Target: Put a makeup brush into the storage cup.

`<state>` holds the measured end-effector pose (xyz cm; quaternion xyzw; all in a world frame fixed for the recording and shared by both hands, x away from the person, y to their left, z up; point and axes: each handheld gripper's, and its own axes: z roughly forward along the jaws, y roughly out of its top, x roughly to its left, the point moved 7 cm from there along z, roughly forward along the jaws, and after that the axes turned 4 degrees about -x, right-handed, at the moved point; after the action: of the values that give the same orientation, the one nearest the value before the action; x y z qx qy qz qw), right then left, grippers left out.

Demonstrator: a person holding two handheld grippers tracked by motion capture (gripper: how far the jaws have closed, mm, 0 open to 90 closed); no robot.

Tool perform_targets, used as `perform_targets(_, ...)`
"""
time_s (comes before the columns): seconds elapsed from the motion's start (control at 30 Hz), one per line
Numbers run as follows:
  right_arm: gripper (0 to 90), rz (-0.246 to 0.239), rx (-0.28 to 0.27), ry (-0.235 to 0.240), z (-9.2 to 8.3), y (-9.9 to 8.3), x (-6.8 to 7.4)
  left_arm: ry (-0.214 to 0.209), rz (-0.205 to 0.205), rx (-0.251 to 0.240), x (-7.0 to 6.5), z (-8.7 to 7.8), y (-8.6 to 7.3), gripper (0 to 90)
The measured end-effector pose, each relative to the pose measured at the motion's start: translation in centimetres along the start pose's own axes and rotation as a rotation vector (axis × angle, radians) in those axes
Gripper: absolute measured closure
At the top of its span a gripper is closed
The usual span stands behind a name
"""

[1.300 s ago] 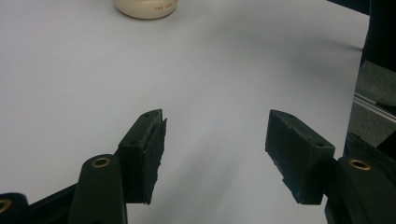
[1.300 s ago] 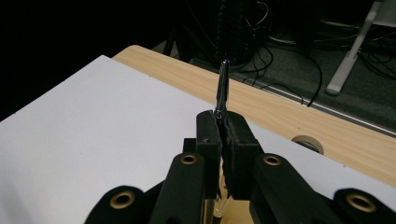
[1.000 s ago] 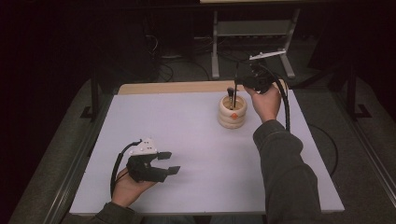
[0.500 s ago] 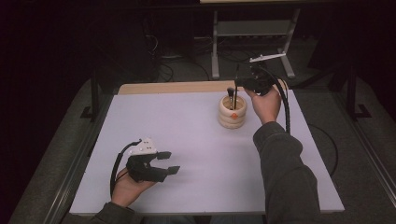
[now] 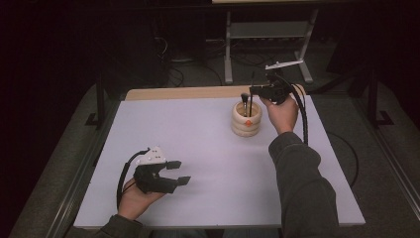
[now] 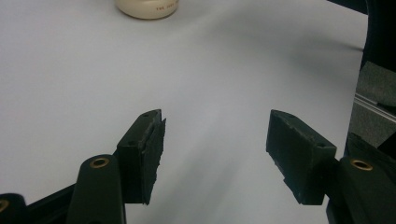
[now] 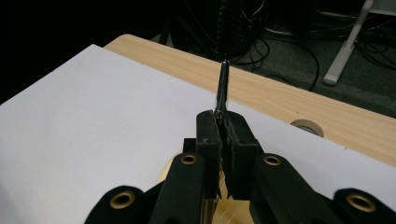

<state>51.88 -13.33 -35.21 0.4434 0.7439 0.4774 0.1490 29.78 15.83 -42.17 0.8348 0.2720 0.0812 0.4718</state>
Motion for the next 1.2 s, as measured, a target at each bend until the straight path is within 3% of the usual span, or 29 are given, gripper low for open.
perform_targets(1.07, 83.8, 0.031, 0.036, -0.003, 1.0, -2.6, -0.3, -0.001, 0.0, -0.002, 0.0, 0.0, 0.0, 36.3)
perform_targets(1.2, 77.7, 0.036, 0.041, -0.023, 1.0, -2.9, -0.6, -0.003, -0.004, -0.002, 0.0, 0.1, 0.0, 36.3)
